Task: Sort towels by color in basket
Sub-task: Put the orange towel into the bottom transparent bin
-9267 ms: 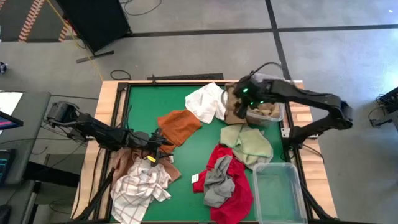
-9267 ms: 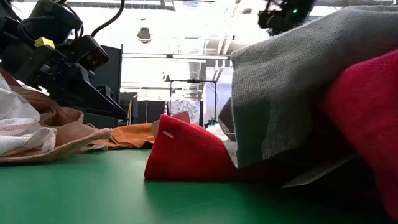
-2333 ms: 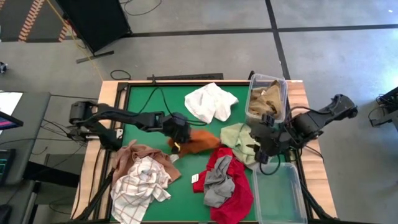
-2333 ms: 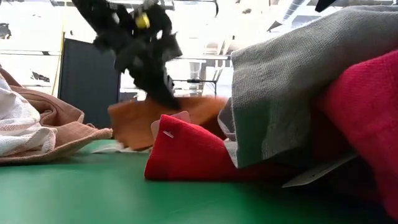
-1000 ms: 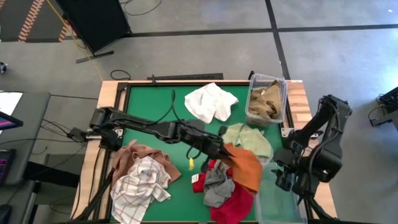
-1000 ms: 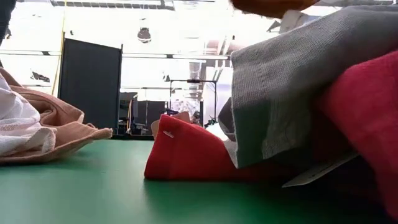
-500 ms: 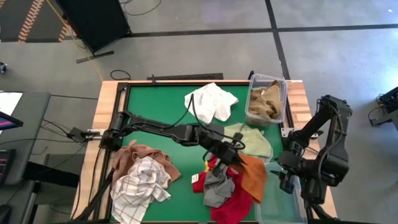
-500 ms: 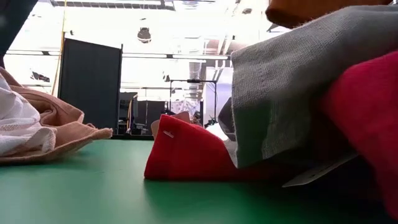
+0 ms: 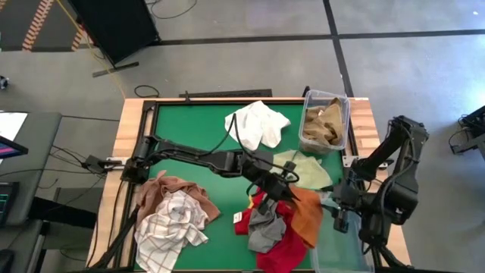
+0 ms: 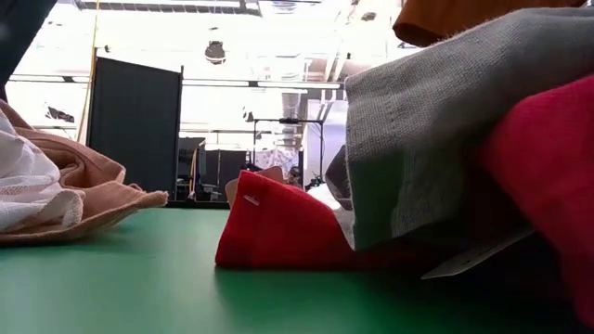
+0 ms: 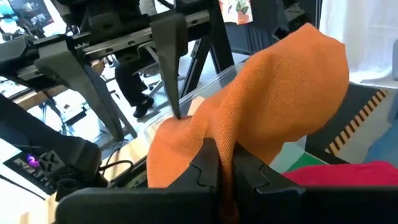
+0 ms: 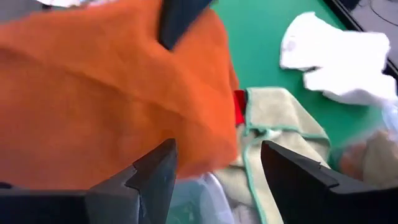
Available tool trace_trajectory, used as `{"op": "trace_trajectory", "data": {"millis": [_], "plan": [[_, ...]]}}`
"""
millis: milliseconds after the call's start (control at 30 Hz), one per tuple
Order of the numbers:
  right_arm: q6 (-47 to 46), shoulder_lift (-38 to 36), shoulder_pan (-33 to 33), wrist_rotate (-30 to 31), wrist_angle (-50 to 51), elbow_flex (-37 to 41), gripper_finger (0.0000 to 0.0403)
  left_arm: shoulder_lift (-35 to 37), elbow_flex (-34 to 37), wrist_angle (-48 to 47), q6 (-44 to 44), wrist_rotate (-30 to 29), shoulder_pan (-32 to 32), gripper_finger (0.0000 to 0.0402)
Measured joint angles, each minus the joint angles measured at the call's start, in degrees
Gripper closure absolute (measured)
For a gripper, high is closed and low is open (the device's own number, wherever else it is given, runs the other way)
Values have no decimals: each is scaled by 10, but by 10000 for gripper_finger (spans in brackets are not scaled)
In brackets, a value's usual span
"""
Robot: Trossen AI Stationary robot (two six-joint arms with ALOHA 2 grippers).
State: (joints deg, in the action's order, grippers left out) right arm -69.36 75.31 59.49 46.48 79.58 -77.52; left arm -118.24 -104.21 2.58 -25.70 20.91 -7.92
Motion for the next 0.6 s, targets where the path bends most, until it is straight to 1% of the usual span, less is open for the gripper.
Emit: {"op": "trace_trajectory", "data": {"millis": [100,200,333,433,600], "plan": [[60,0,-29,1,-35,0,142,0,0,13,1,3,-1,398],[119,0,-60,0,-71,0,142,0,0,24,1,28,-2,398],[188,0,-91,-31,-121,0,142,0,0,24,0,31,-7,398],[213,3,-107,-46,-139,0,142,0,0,26,-2,28,-7,398],[221,20,-125,-75,-140,0,142,1,1,33,-11,20,-7,397]]}}
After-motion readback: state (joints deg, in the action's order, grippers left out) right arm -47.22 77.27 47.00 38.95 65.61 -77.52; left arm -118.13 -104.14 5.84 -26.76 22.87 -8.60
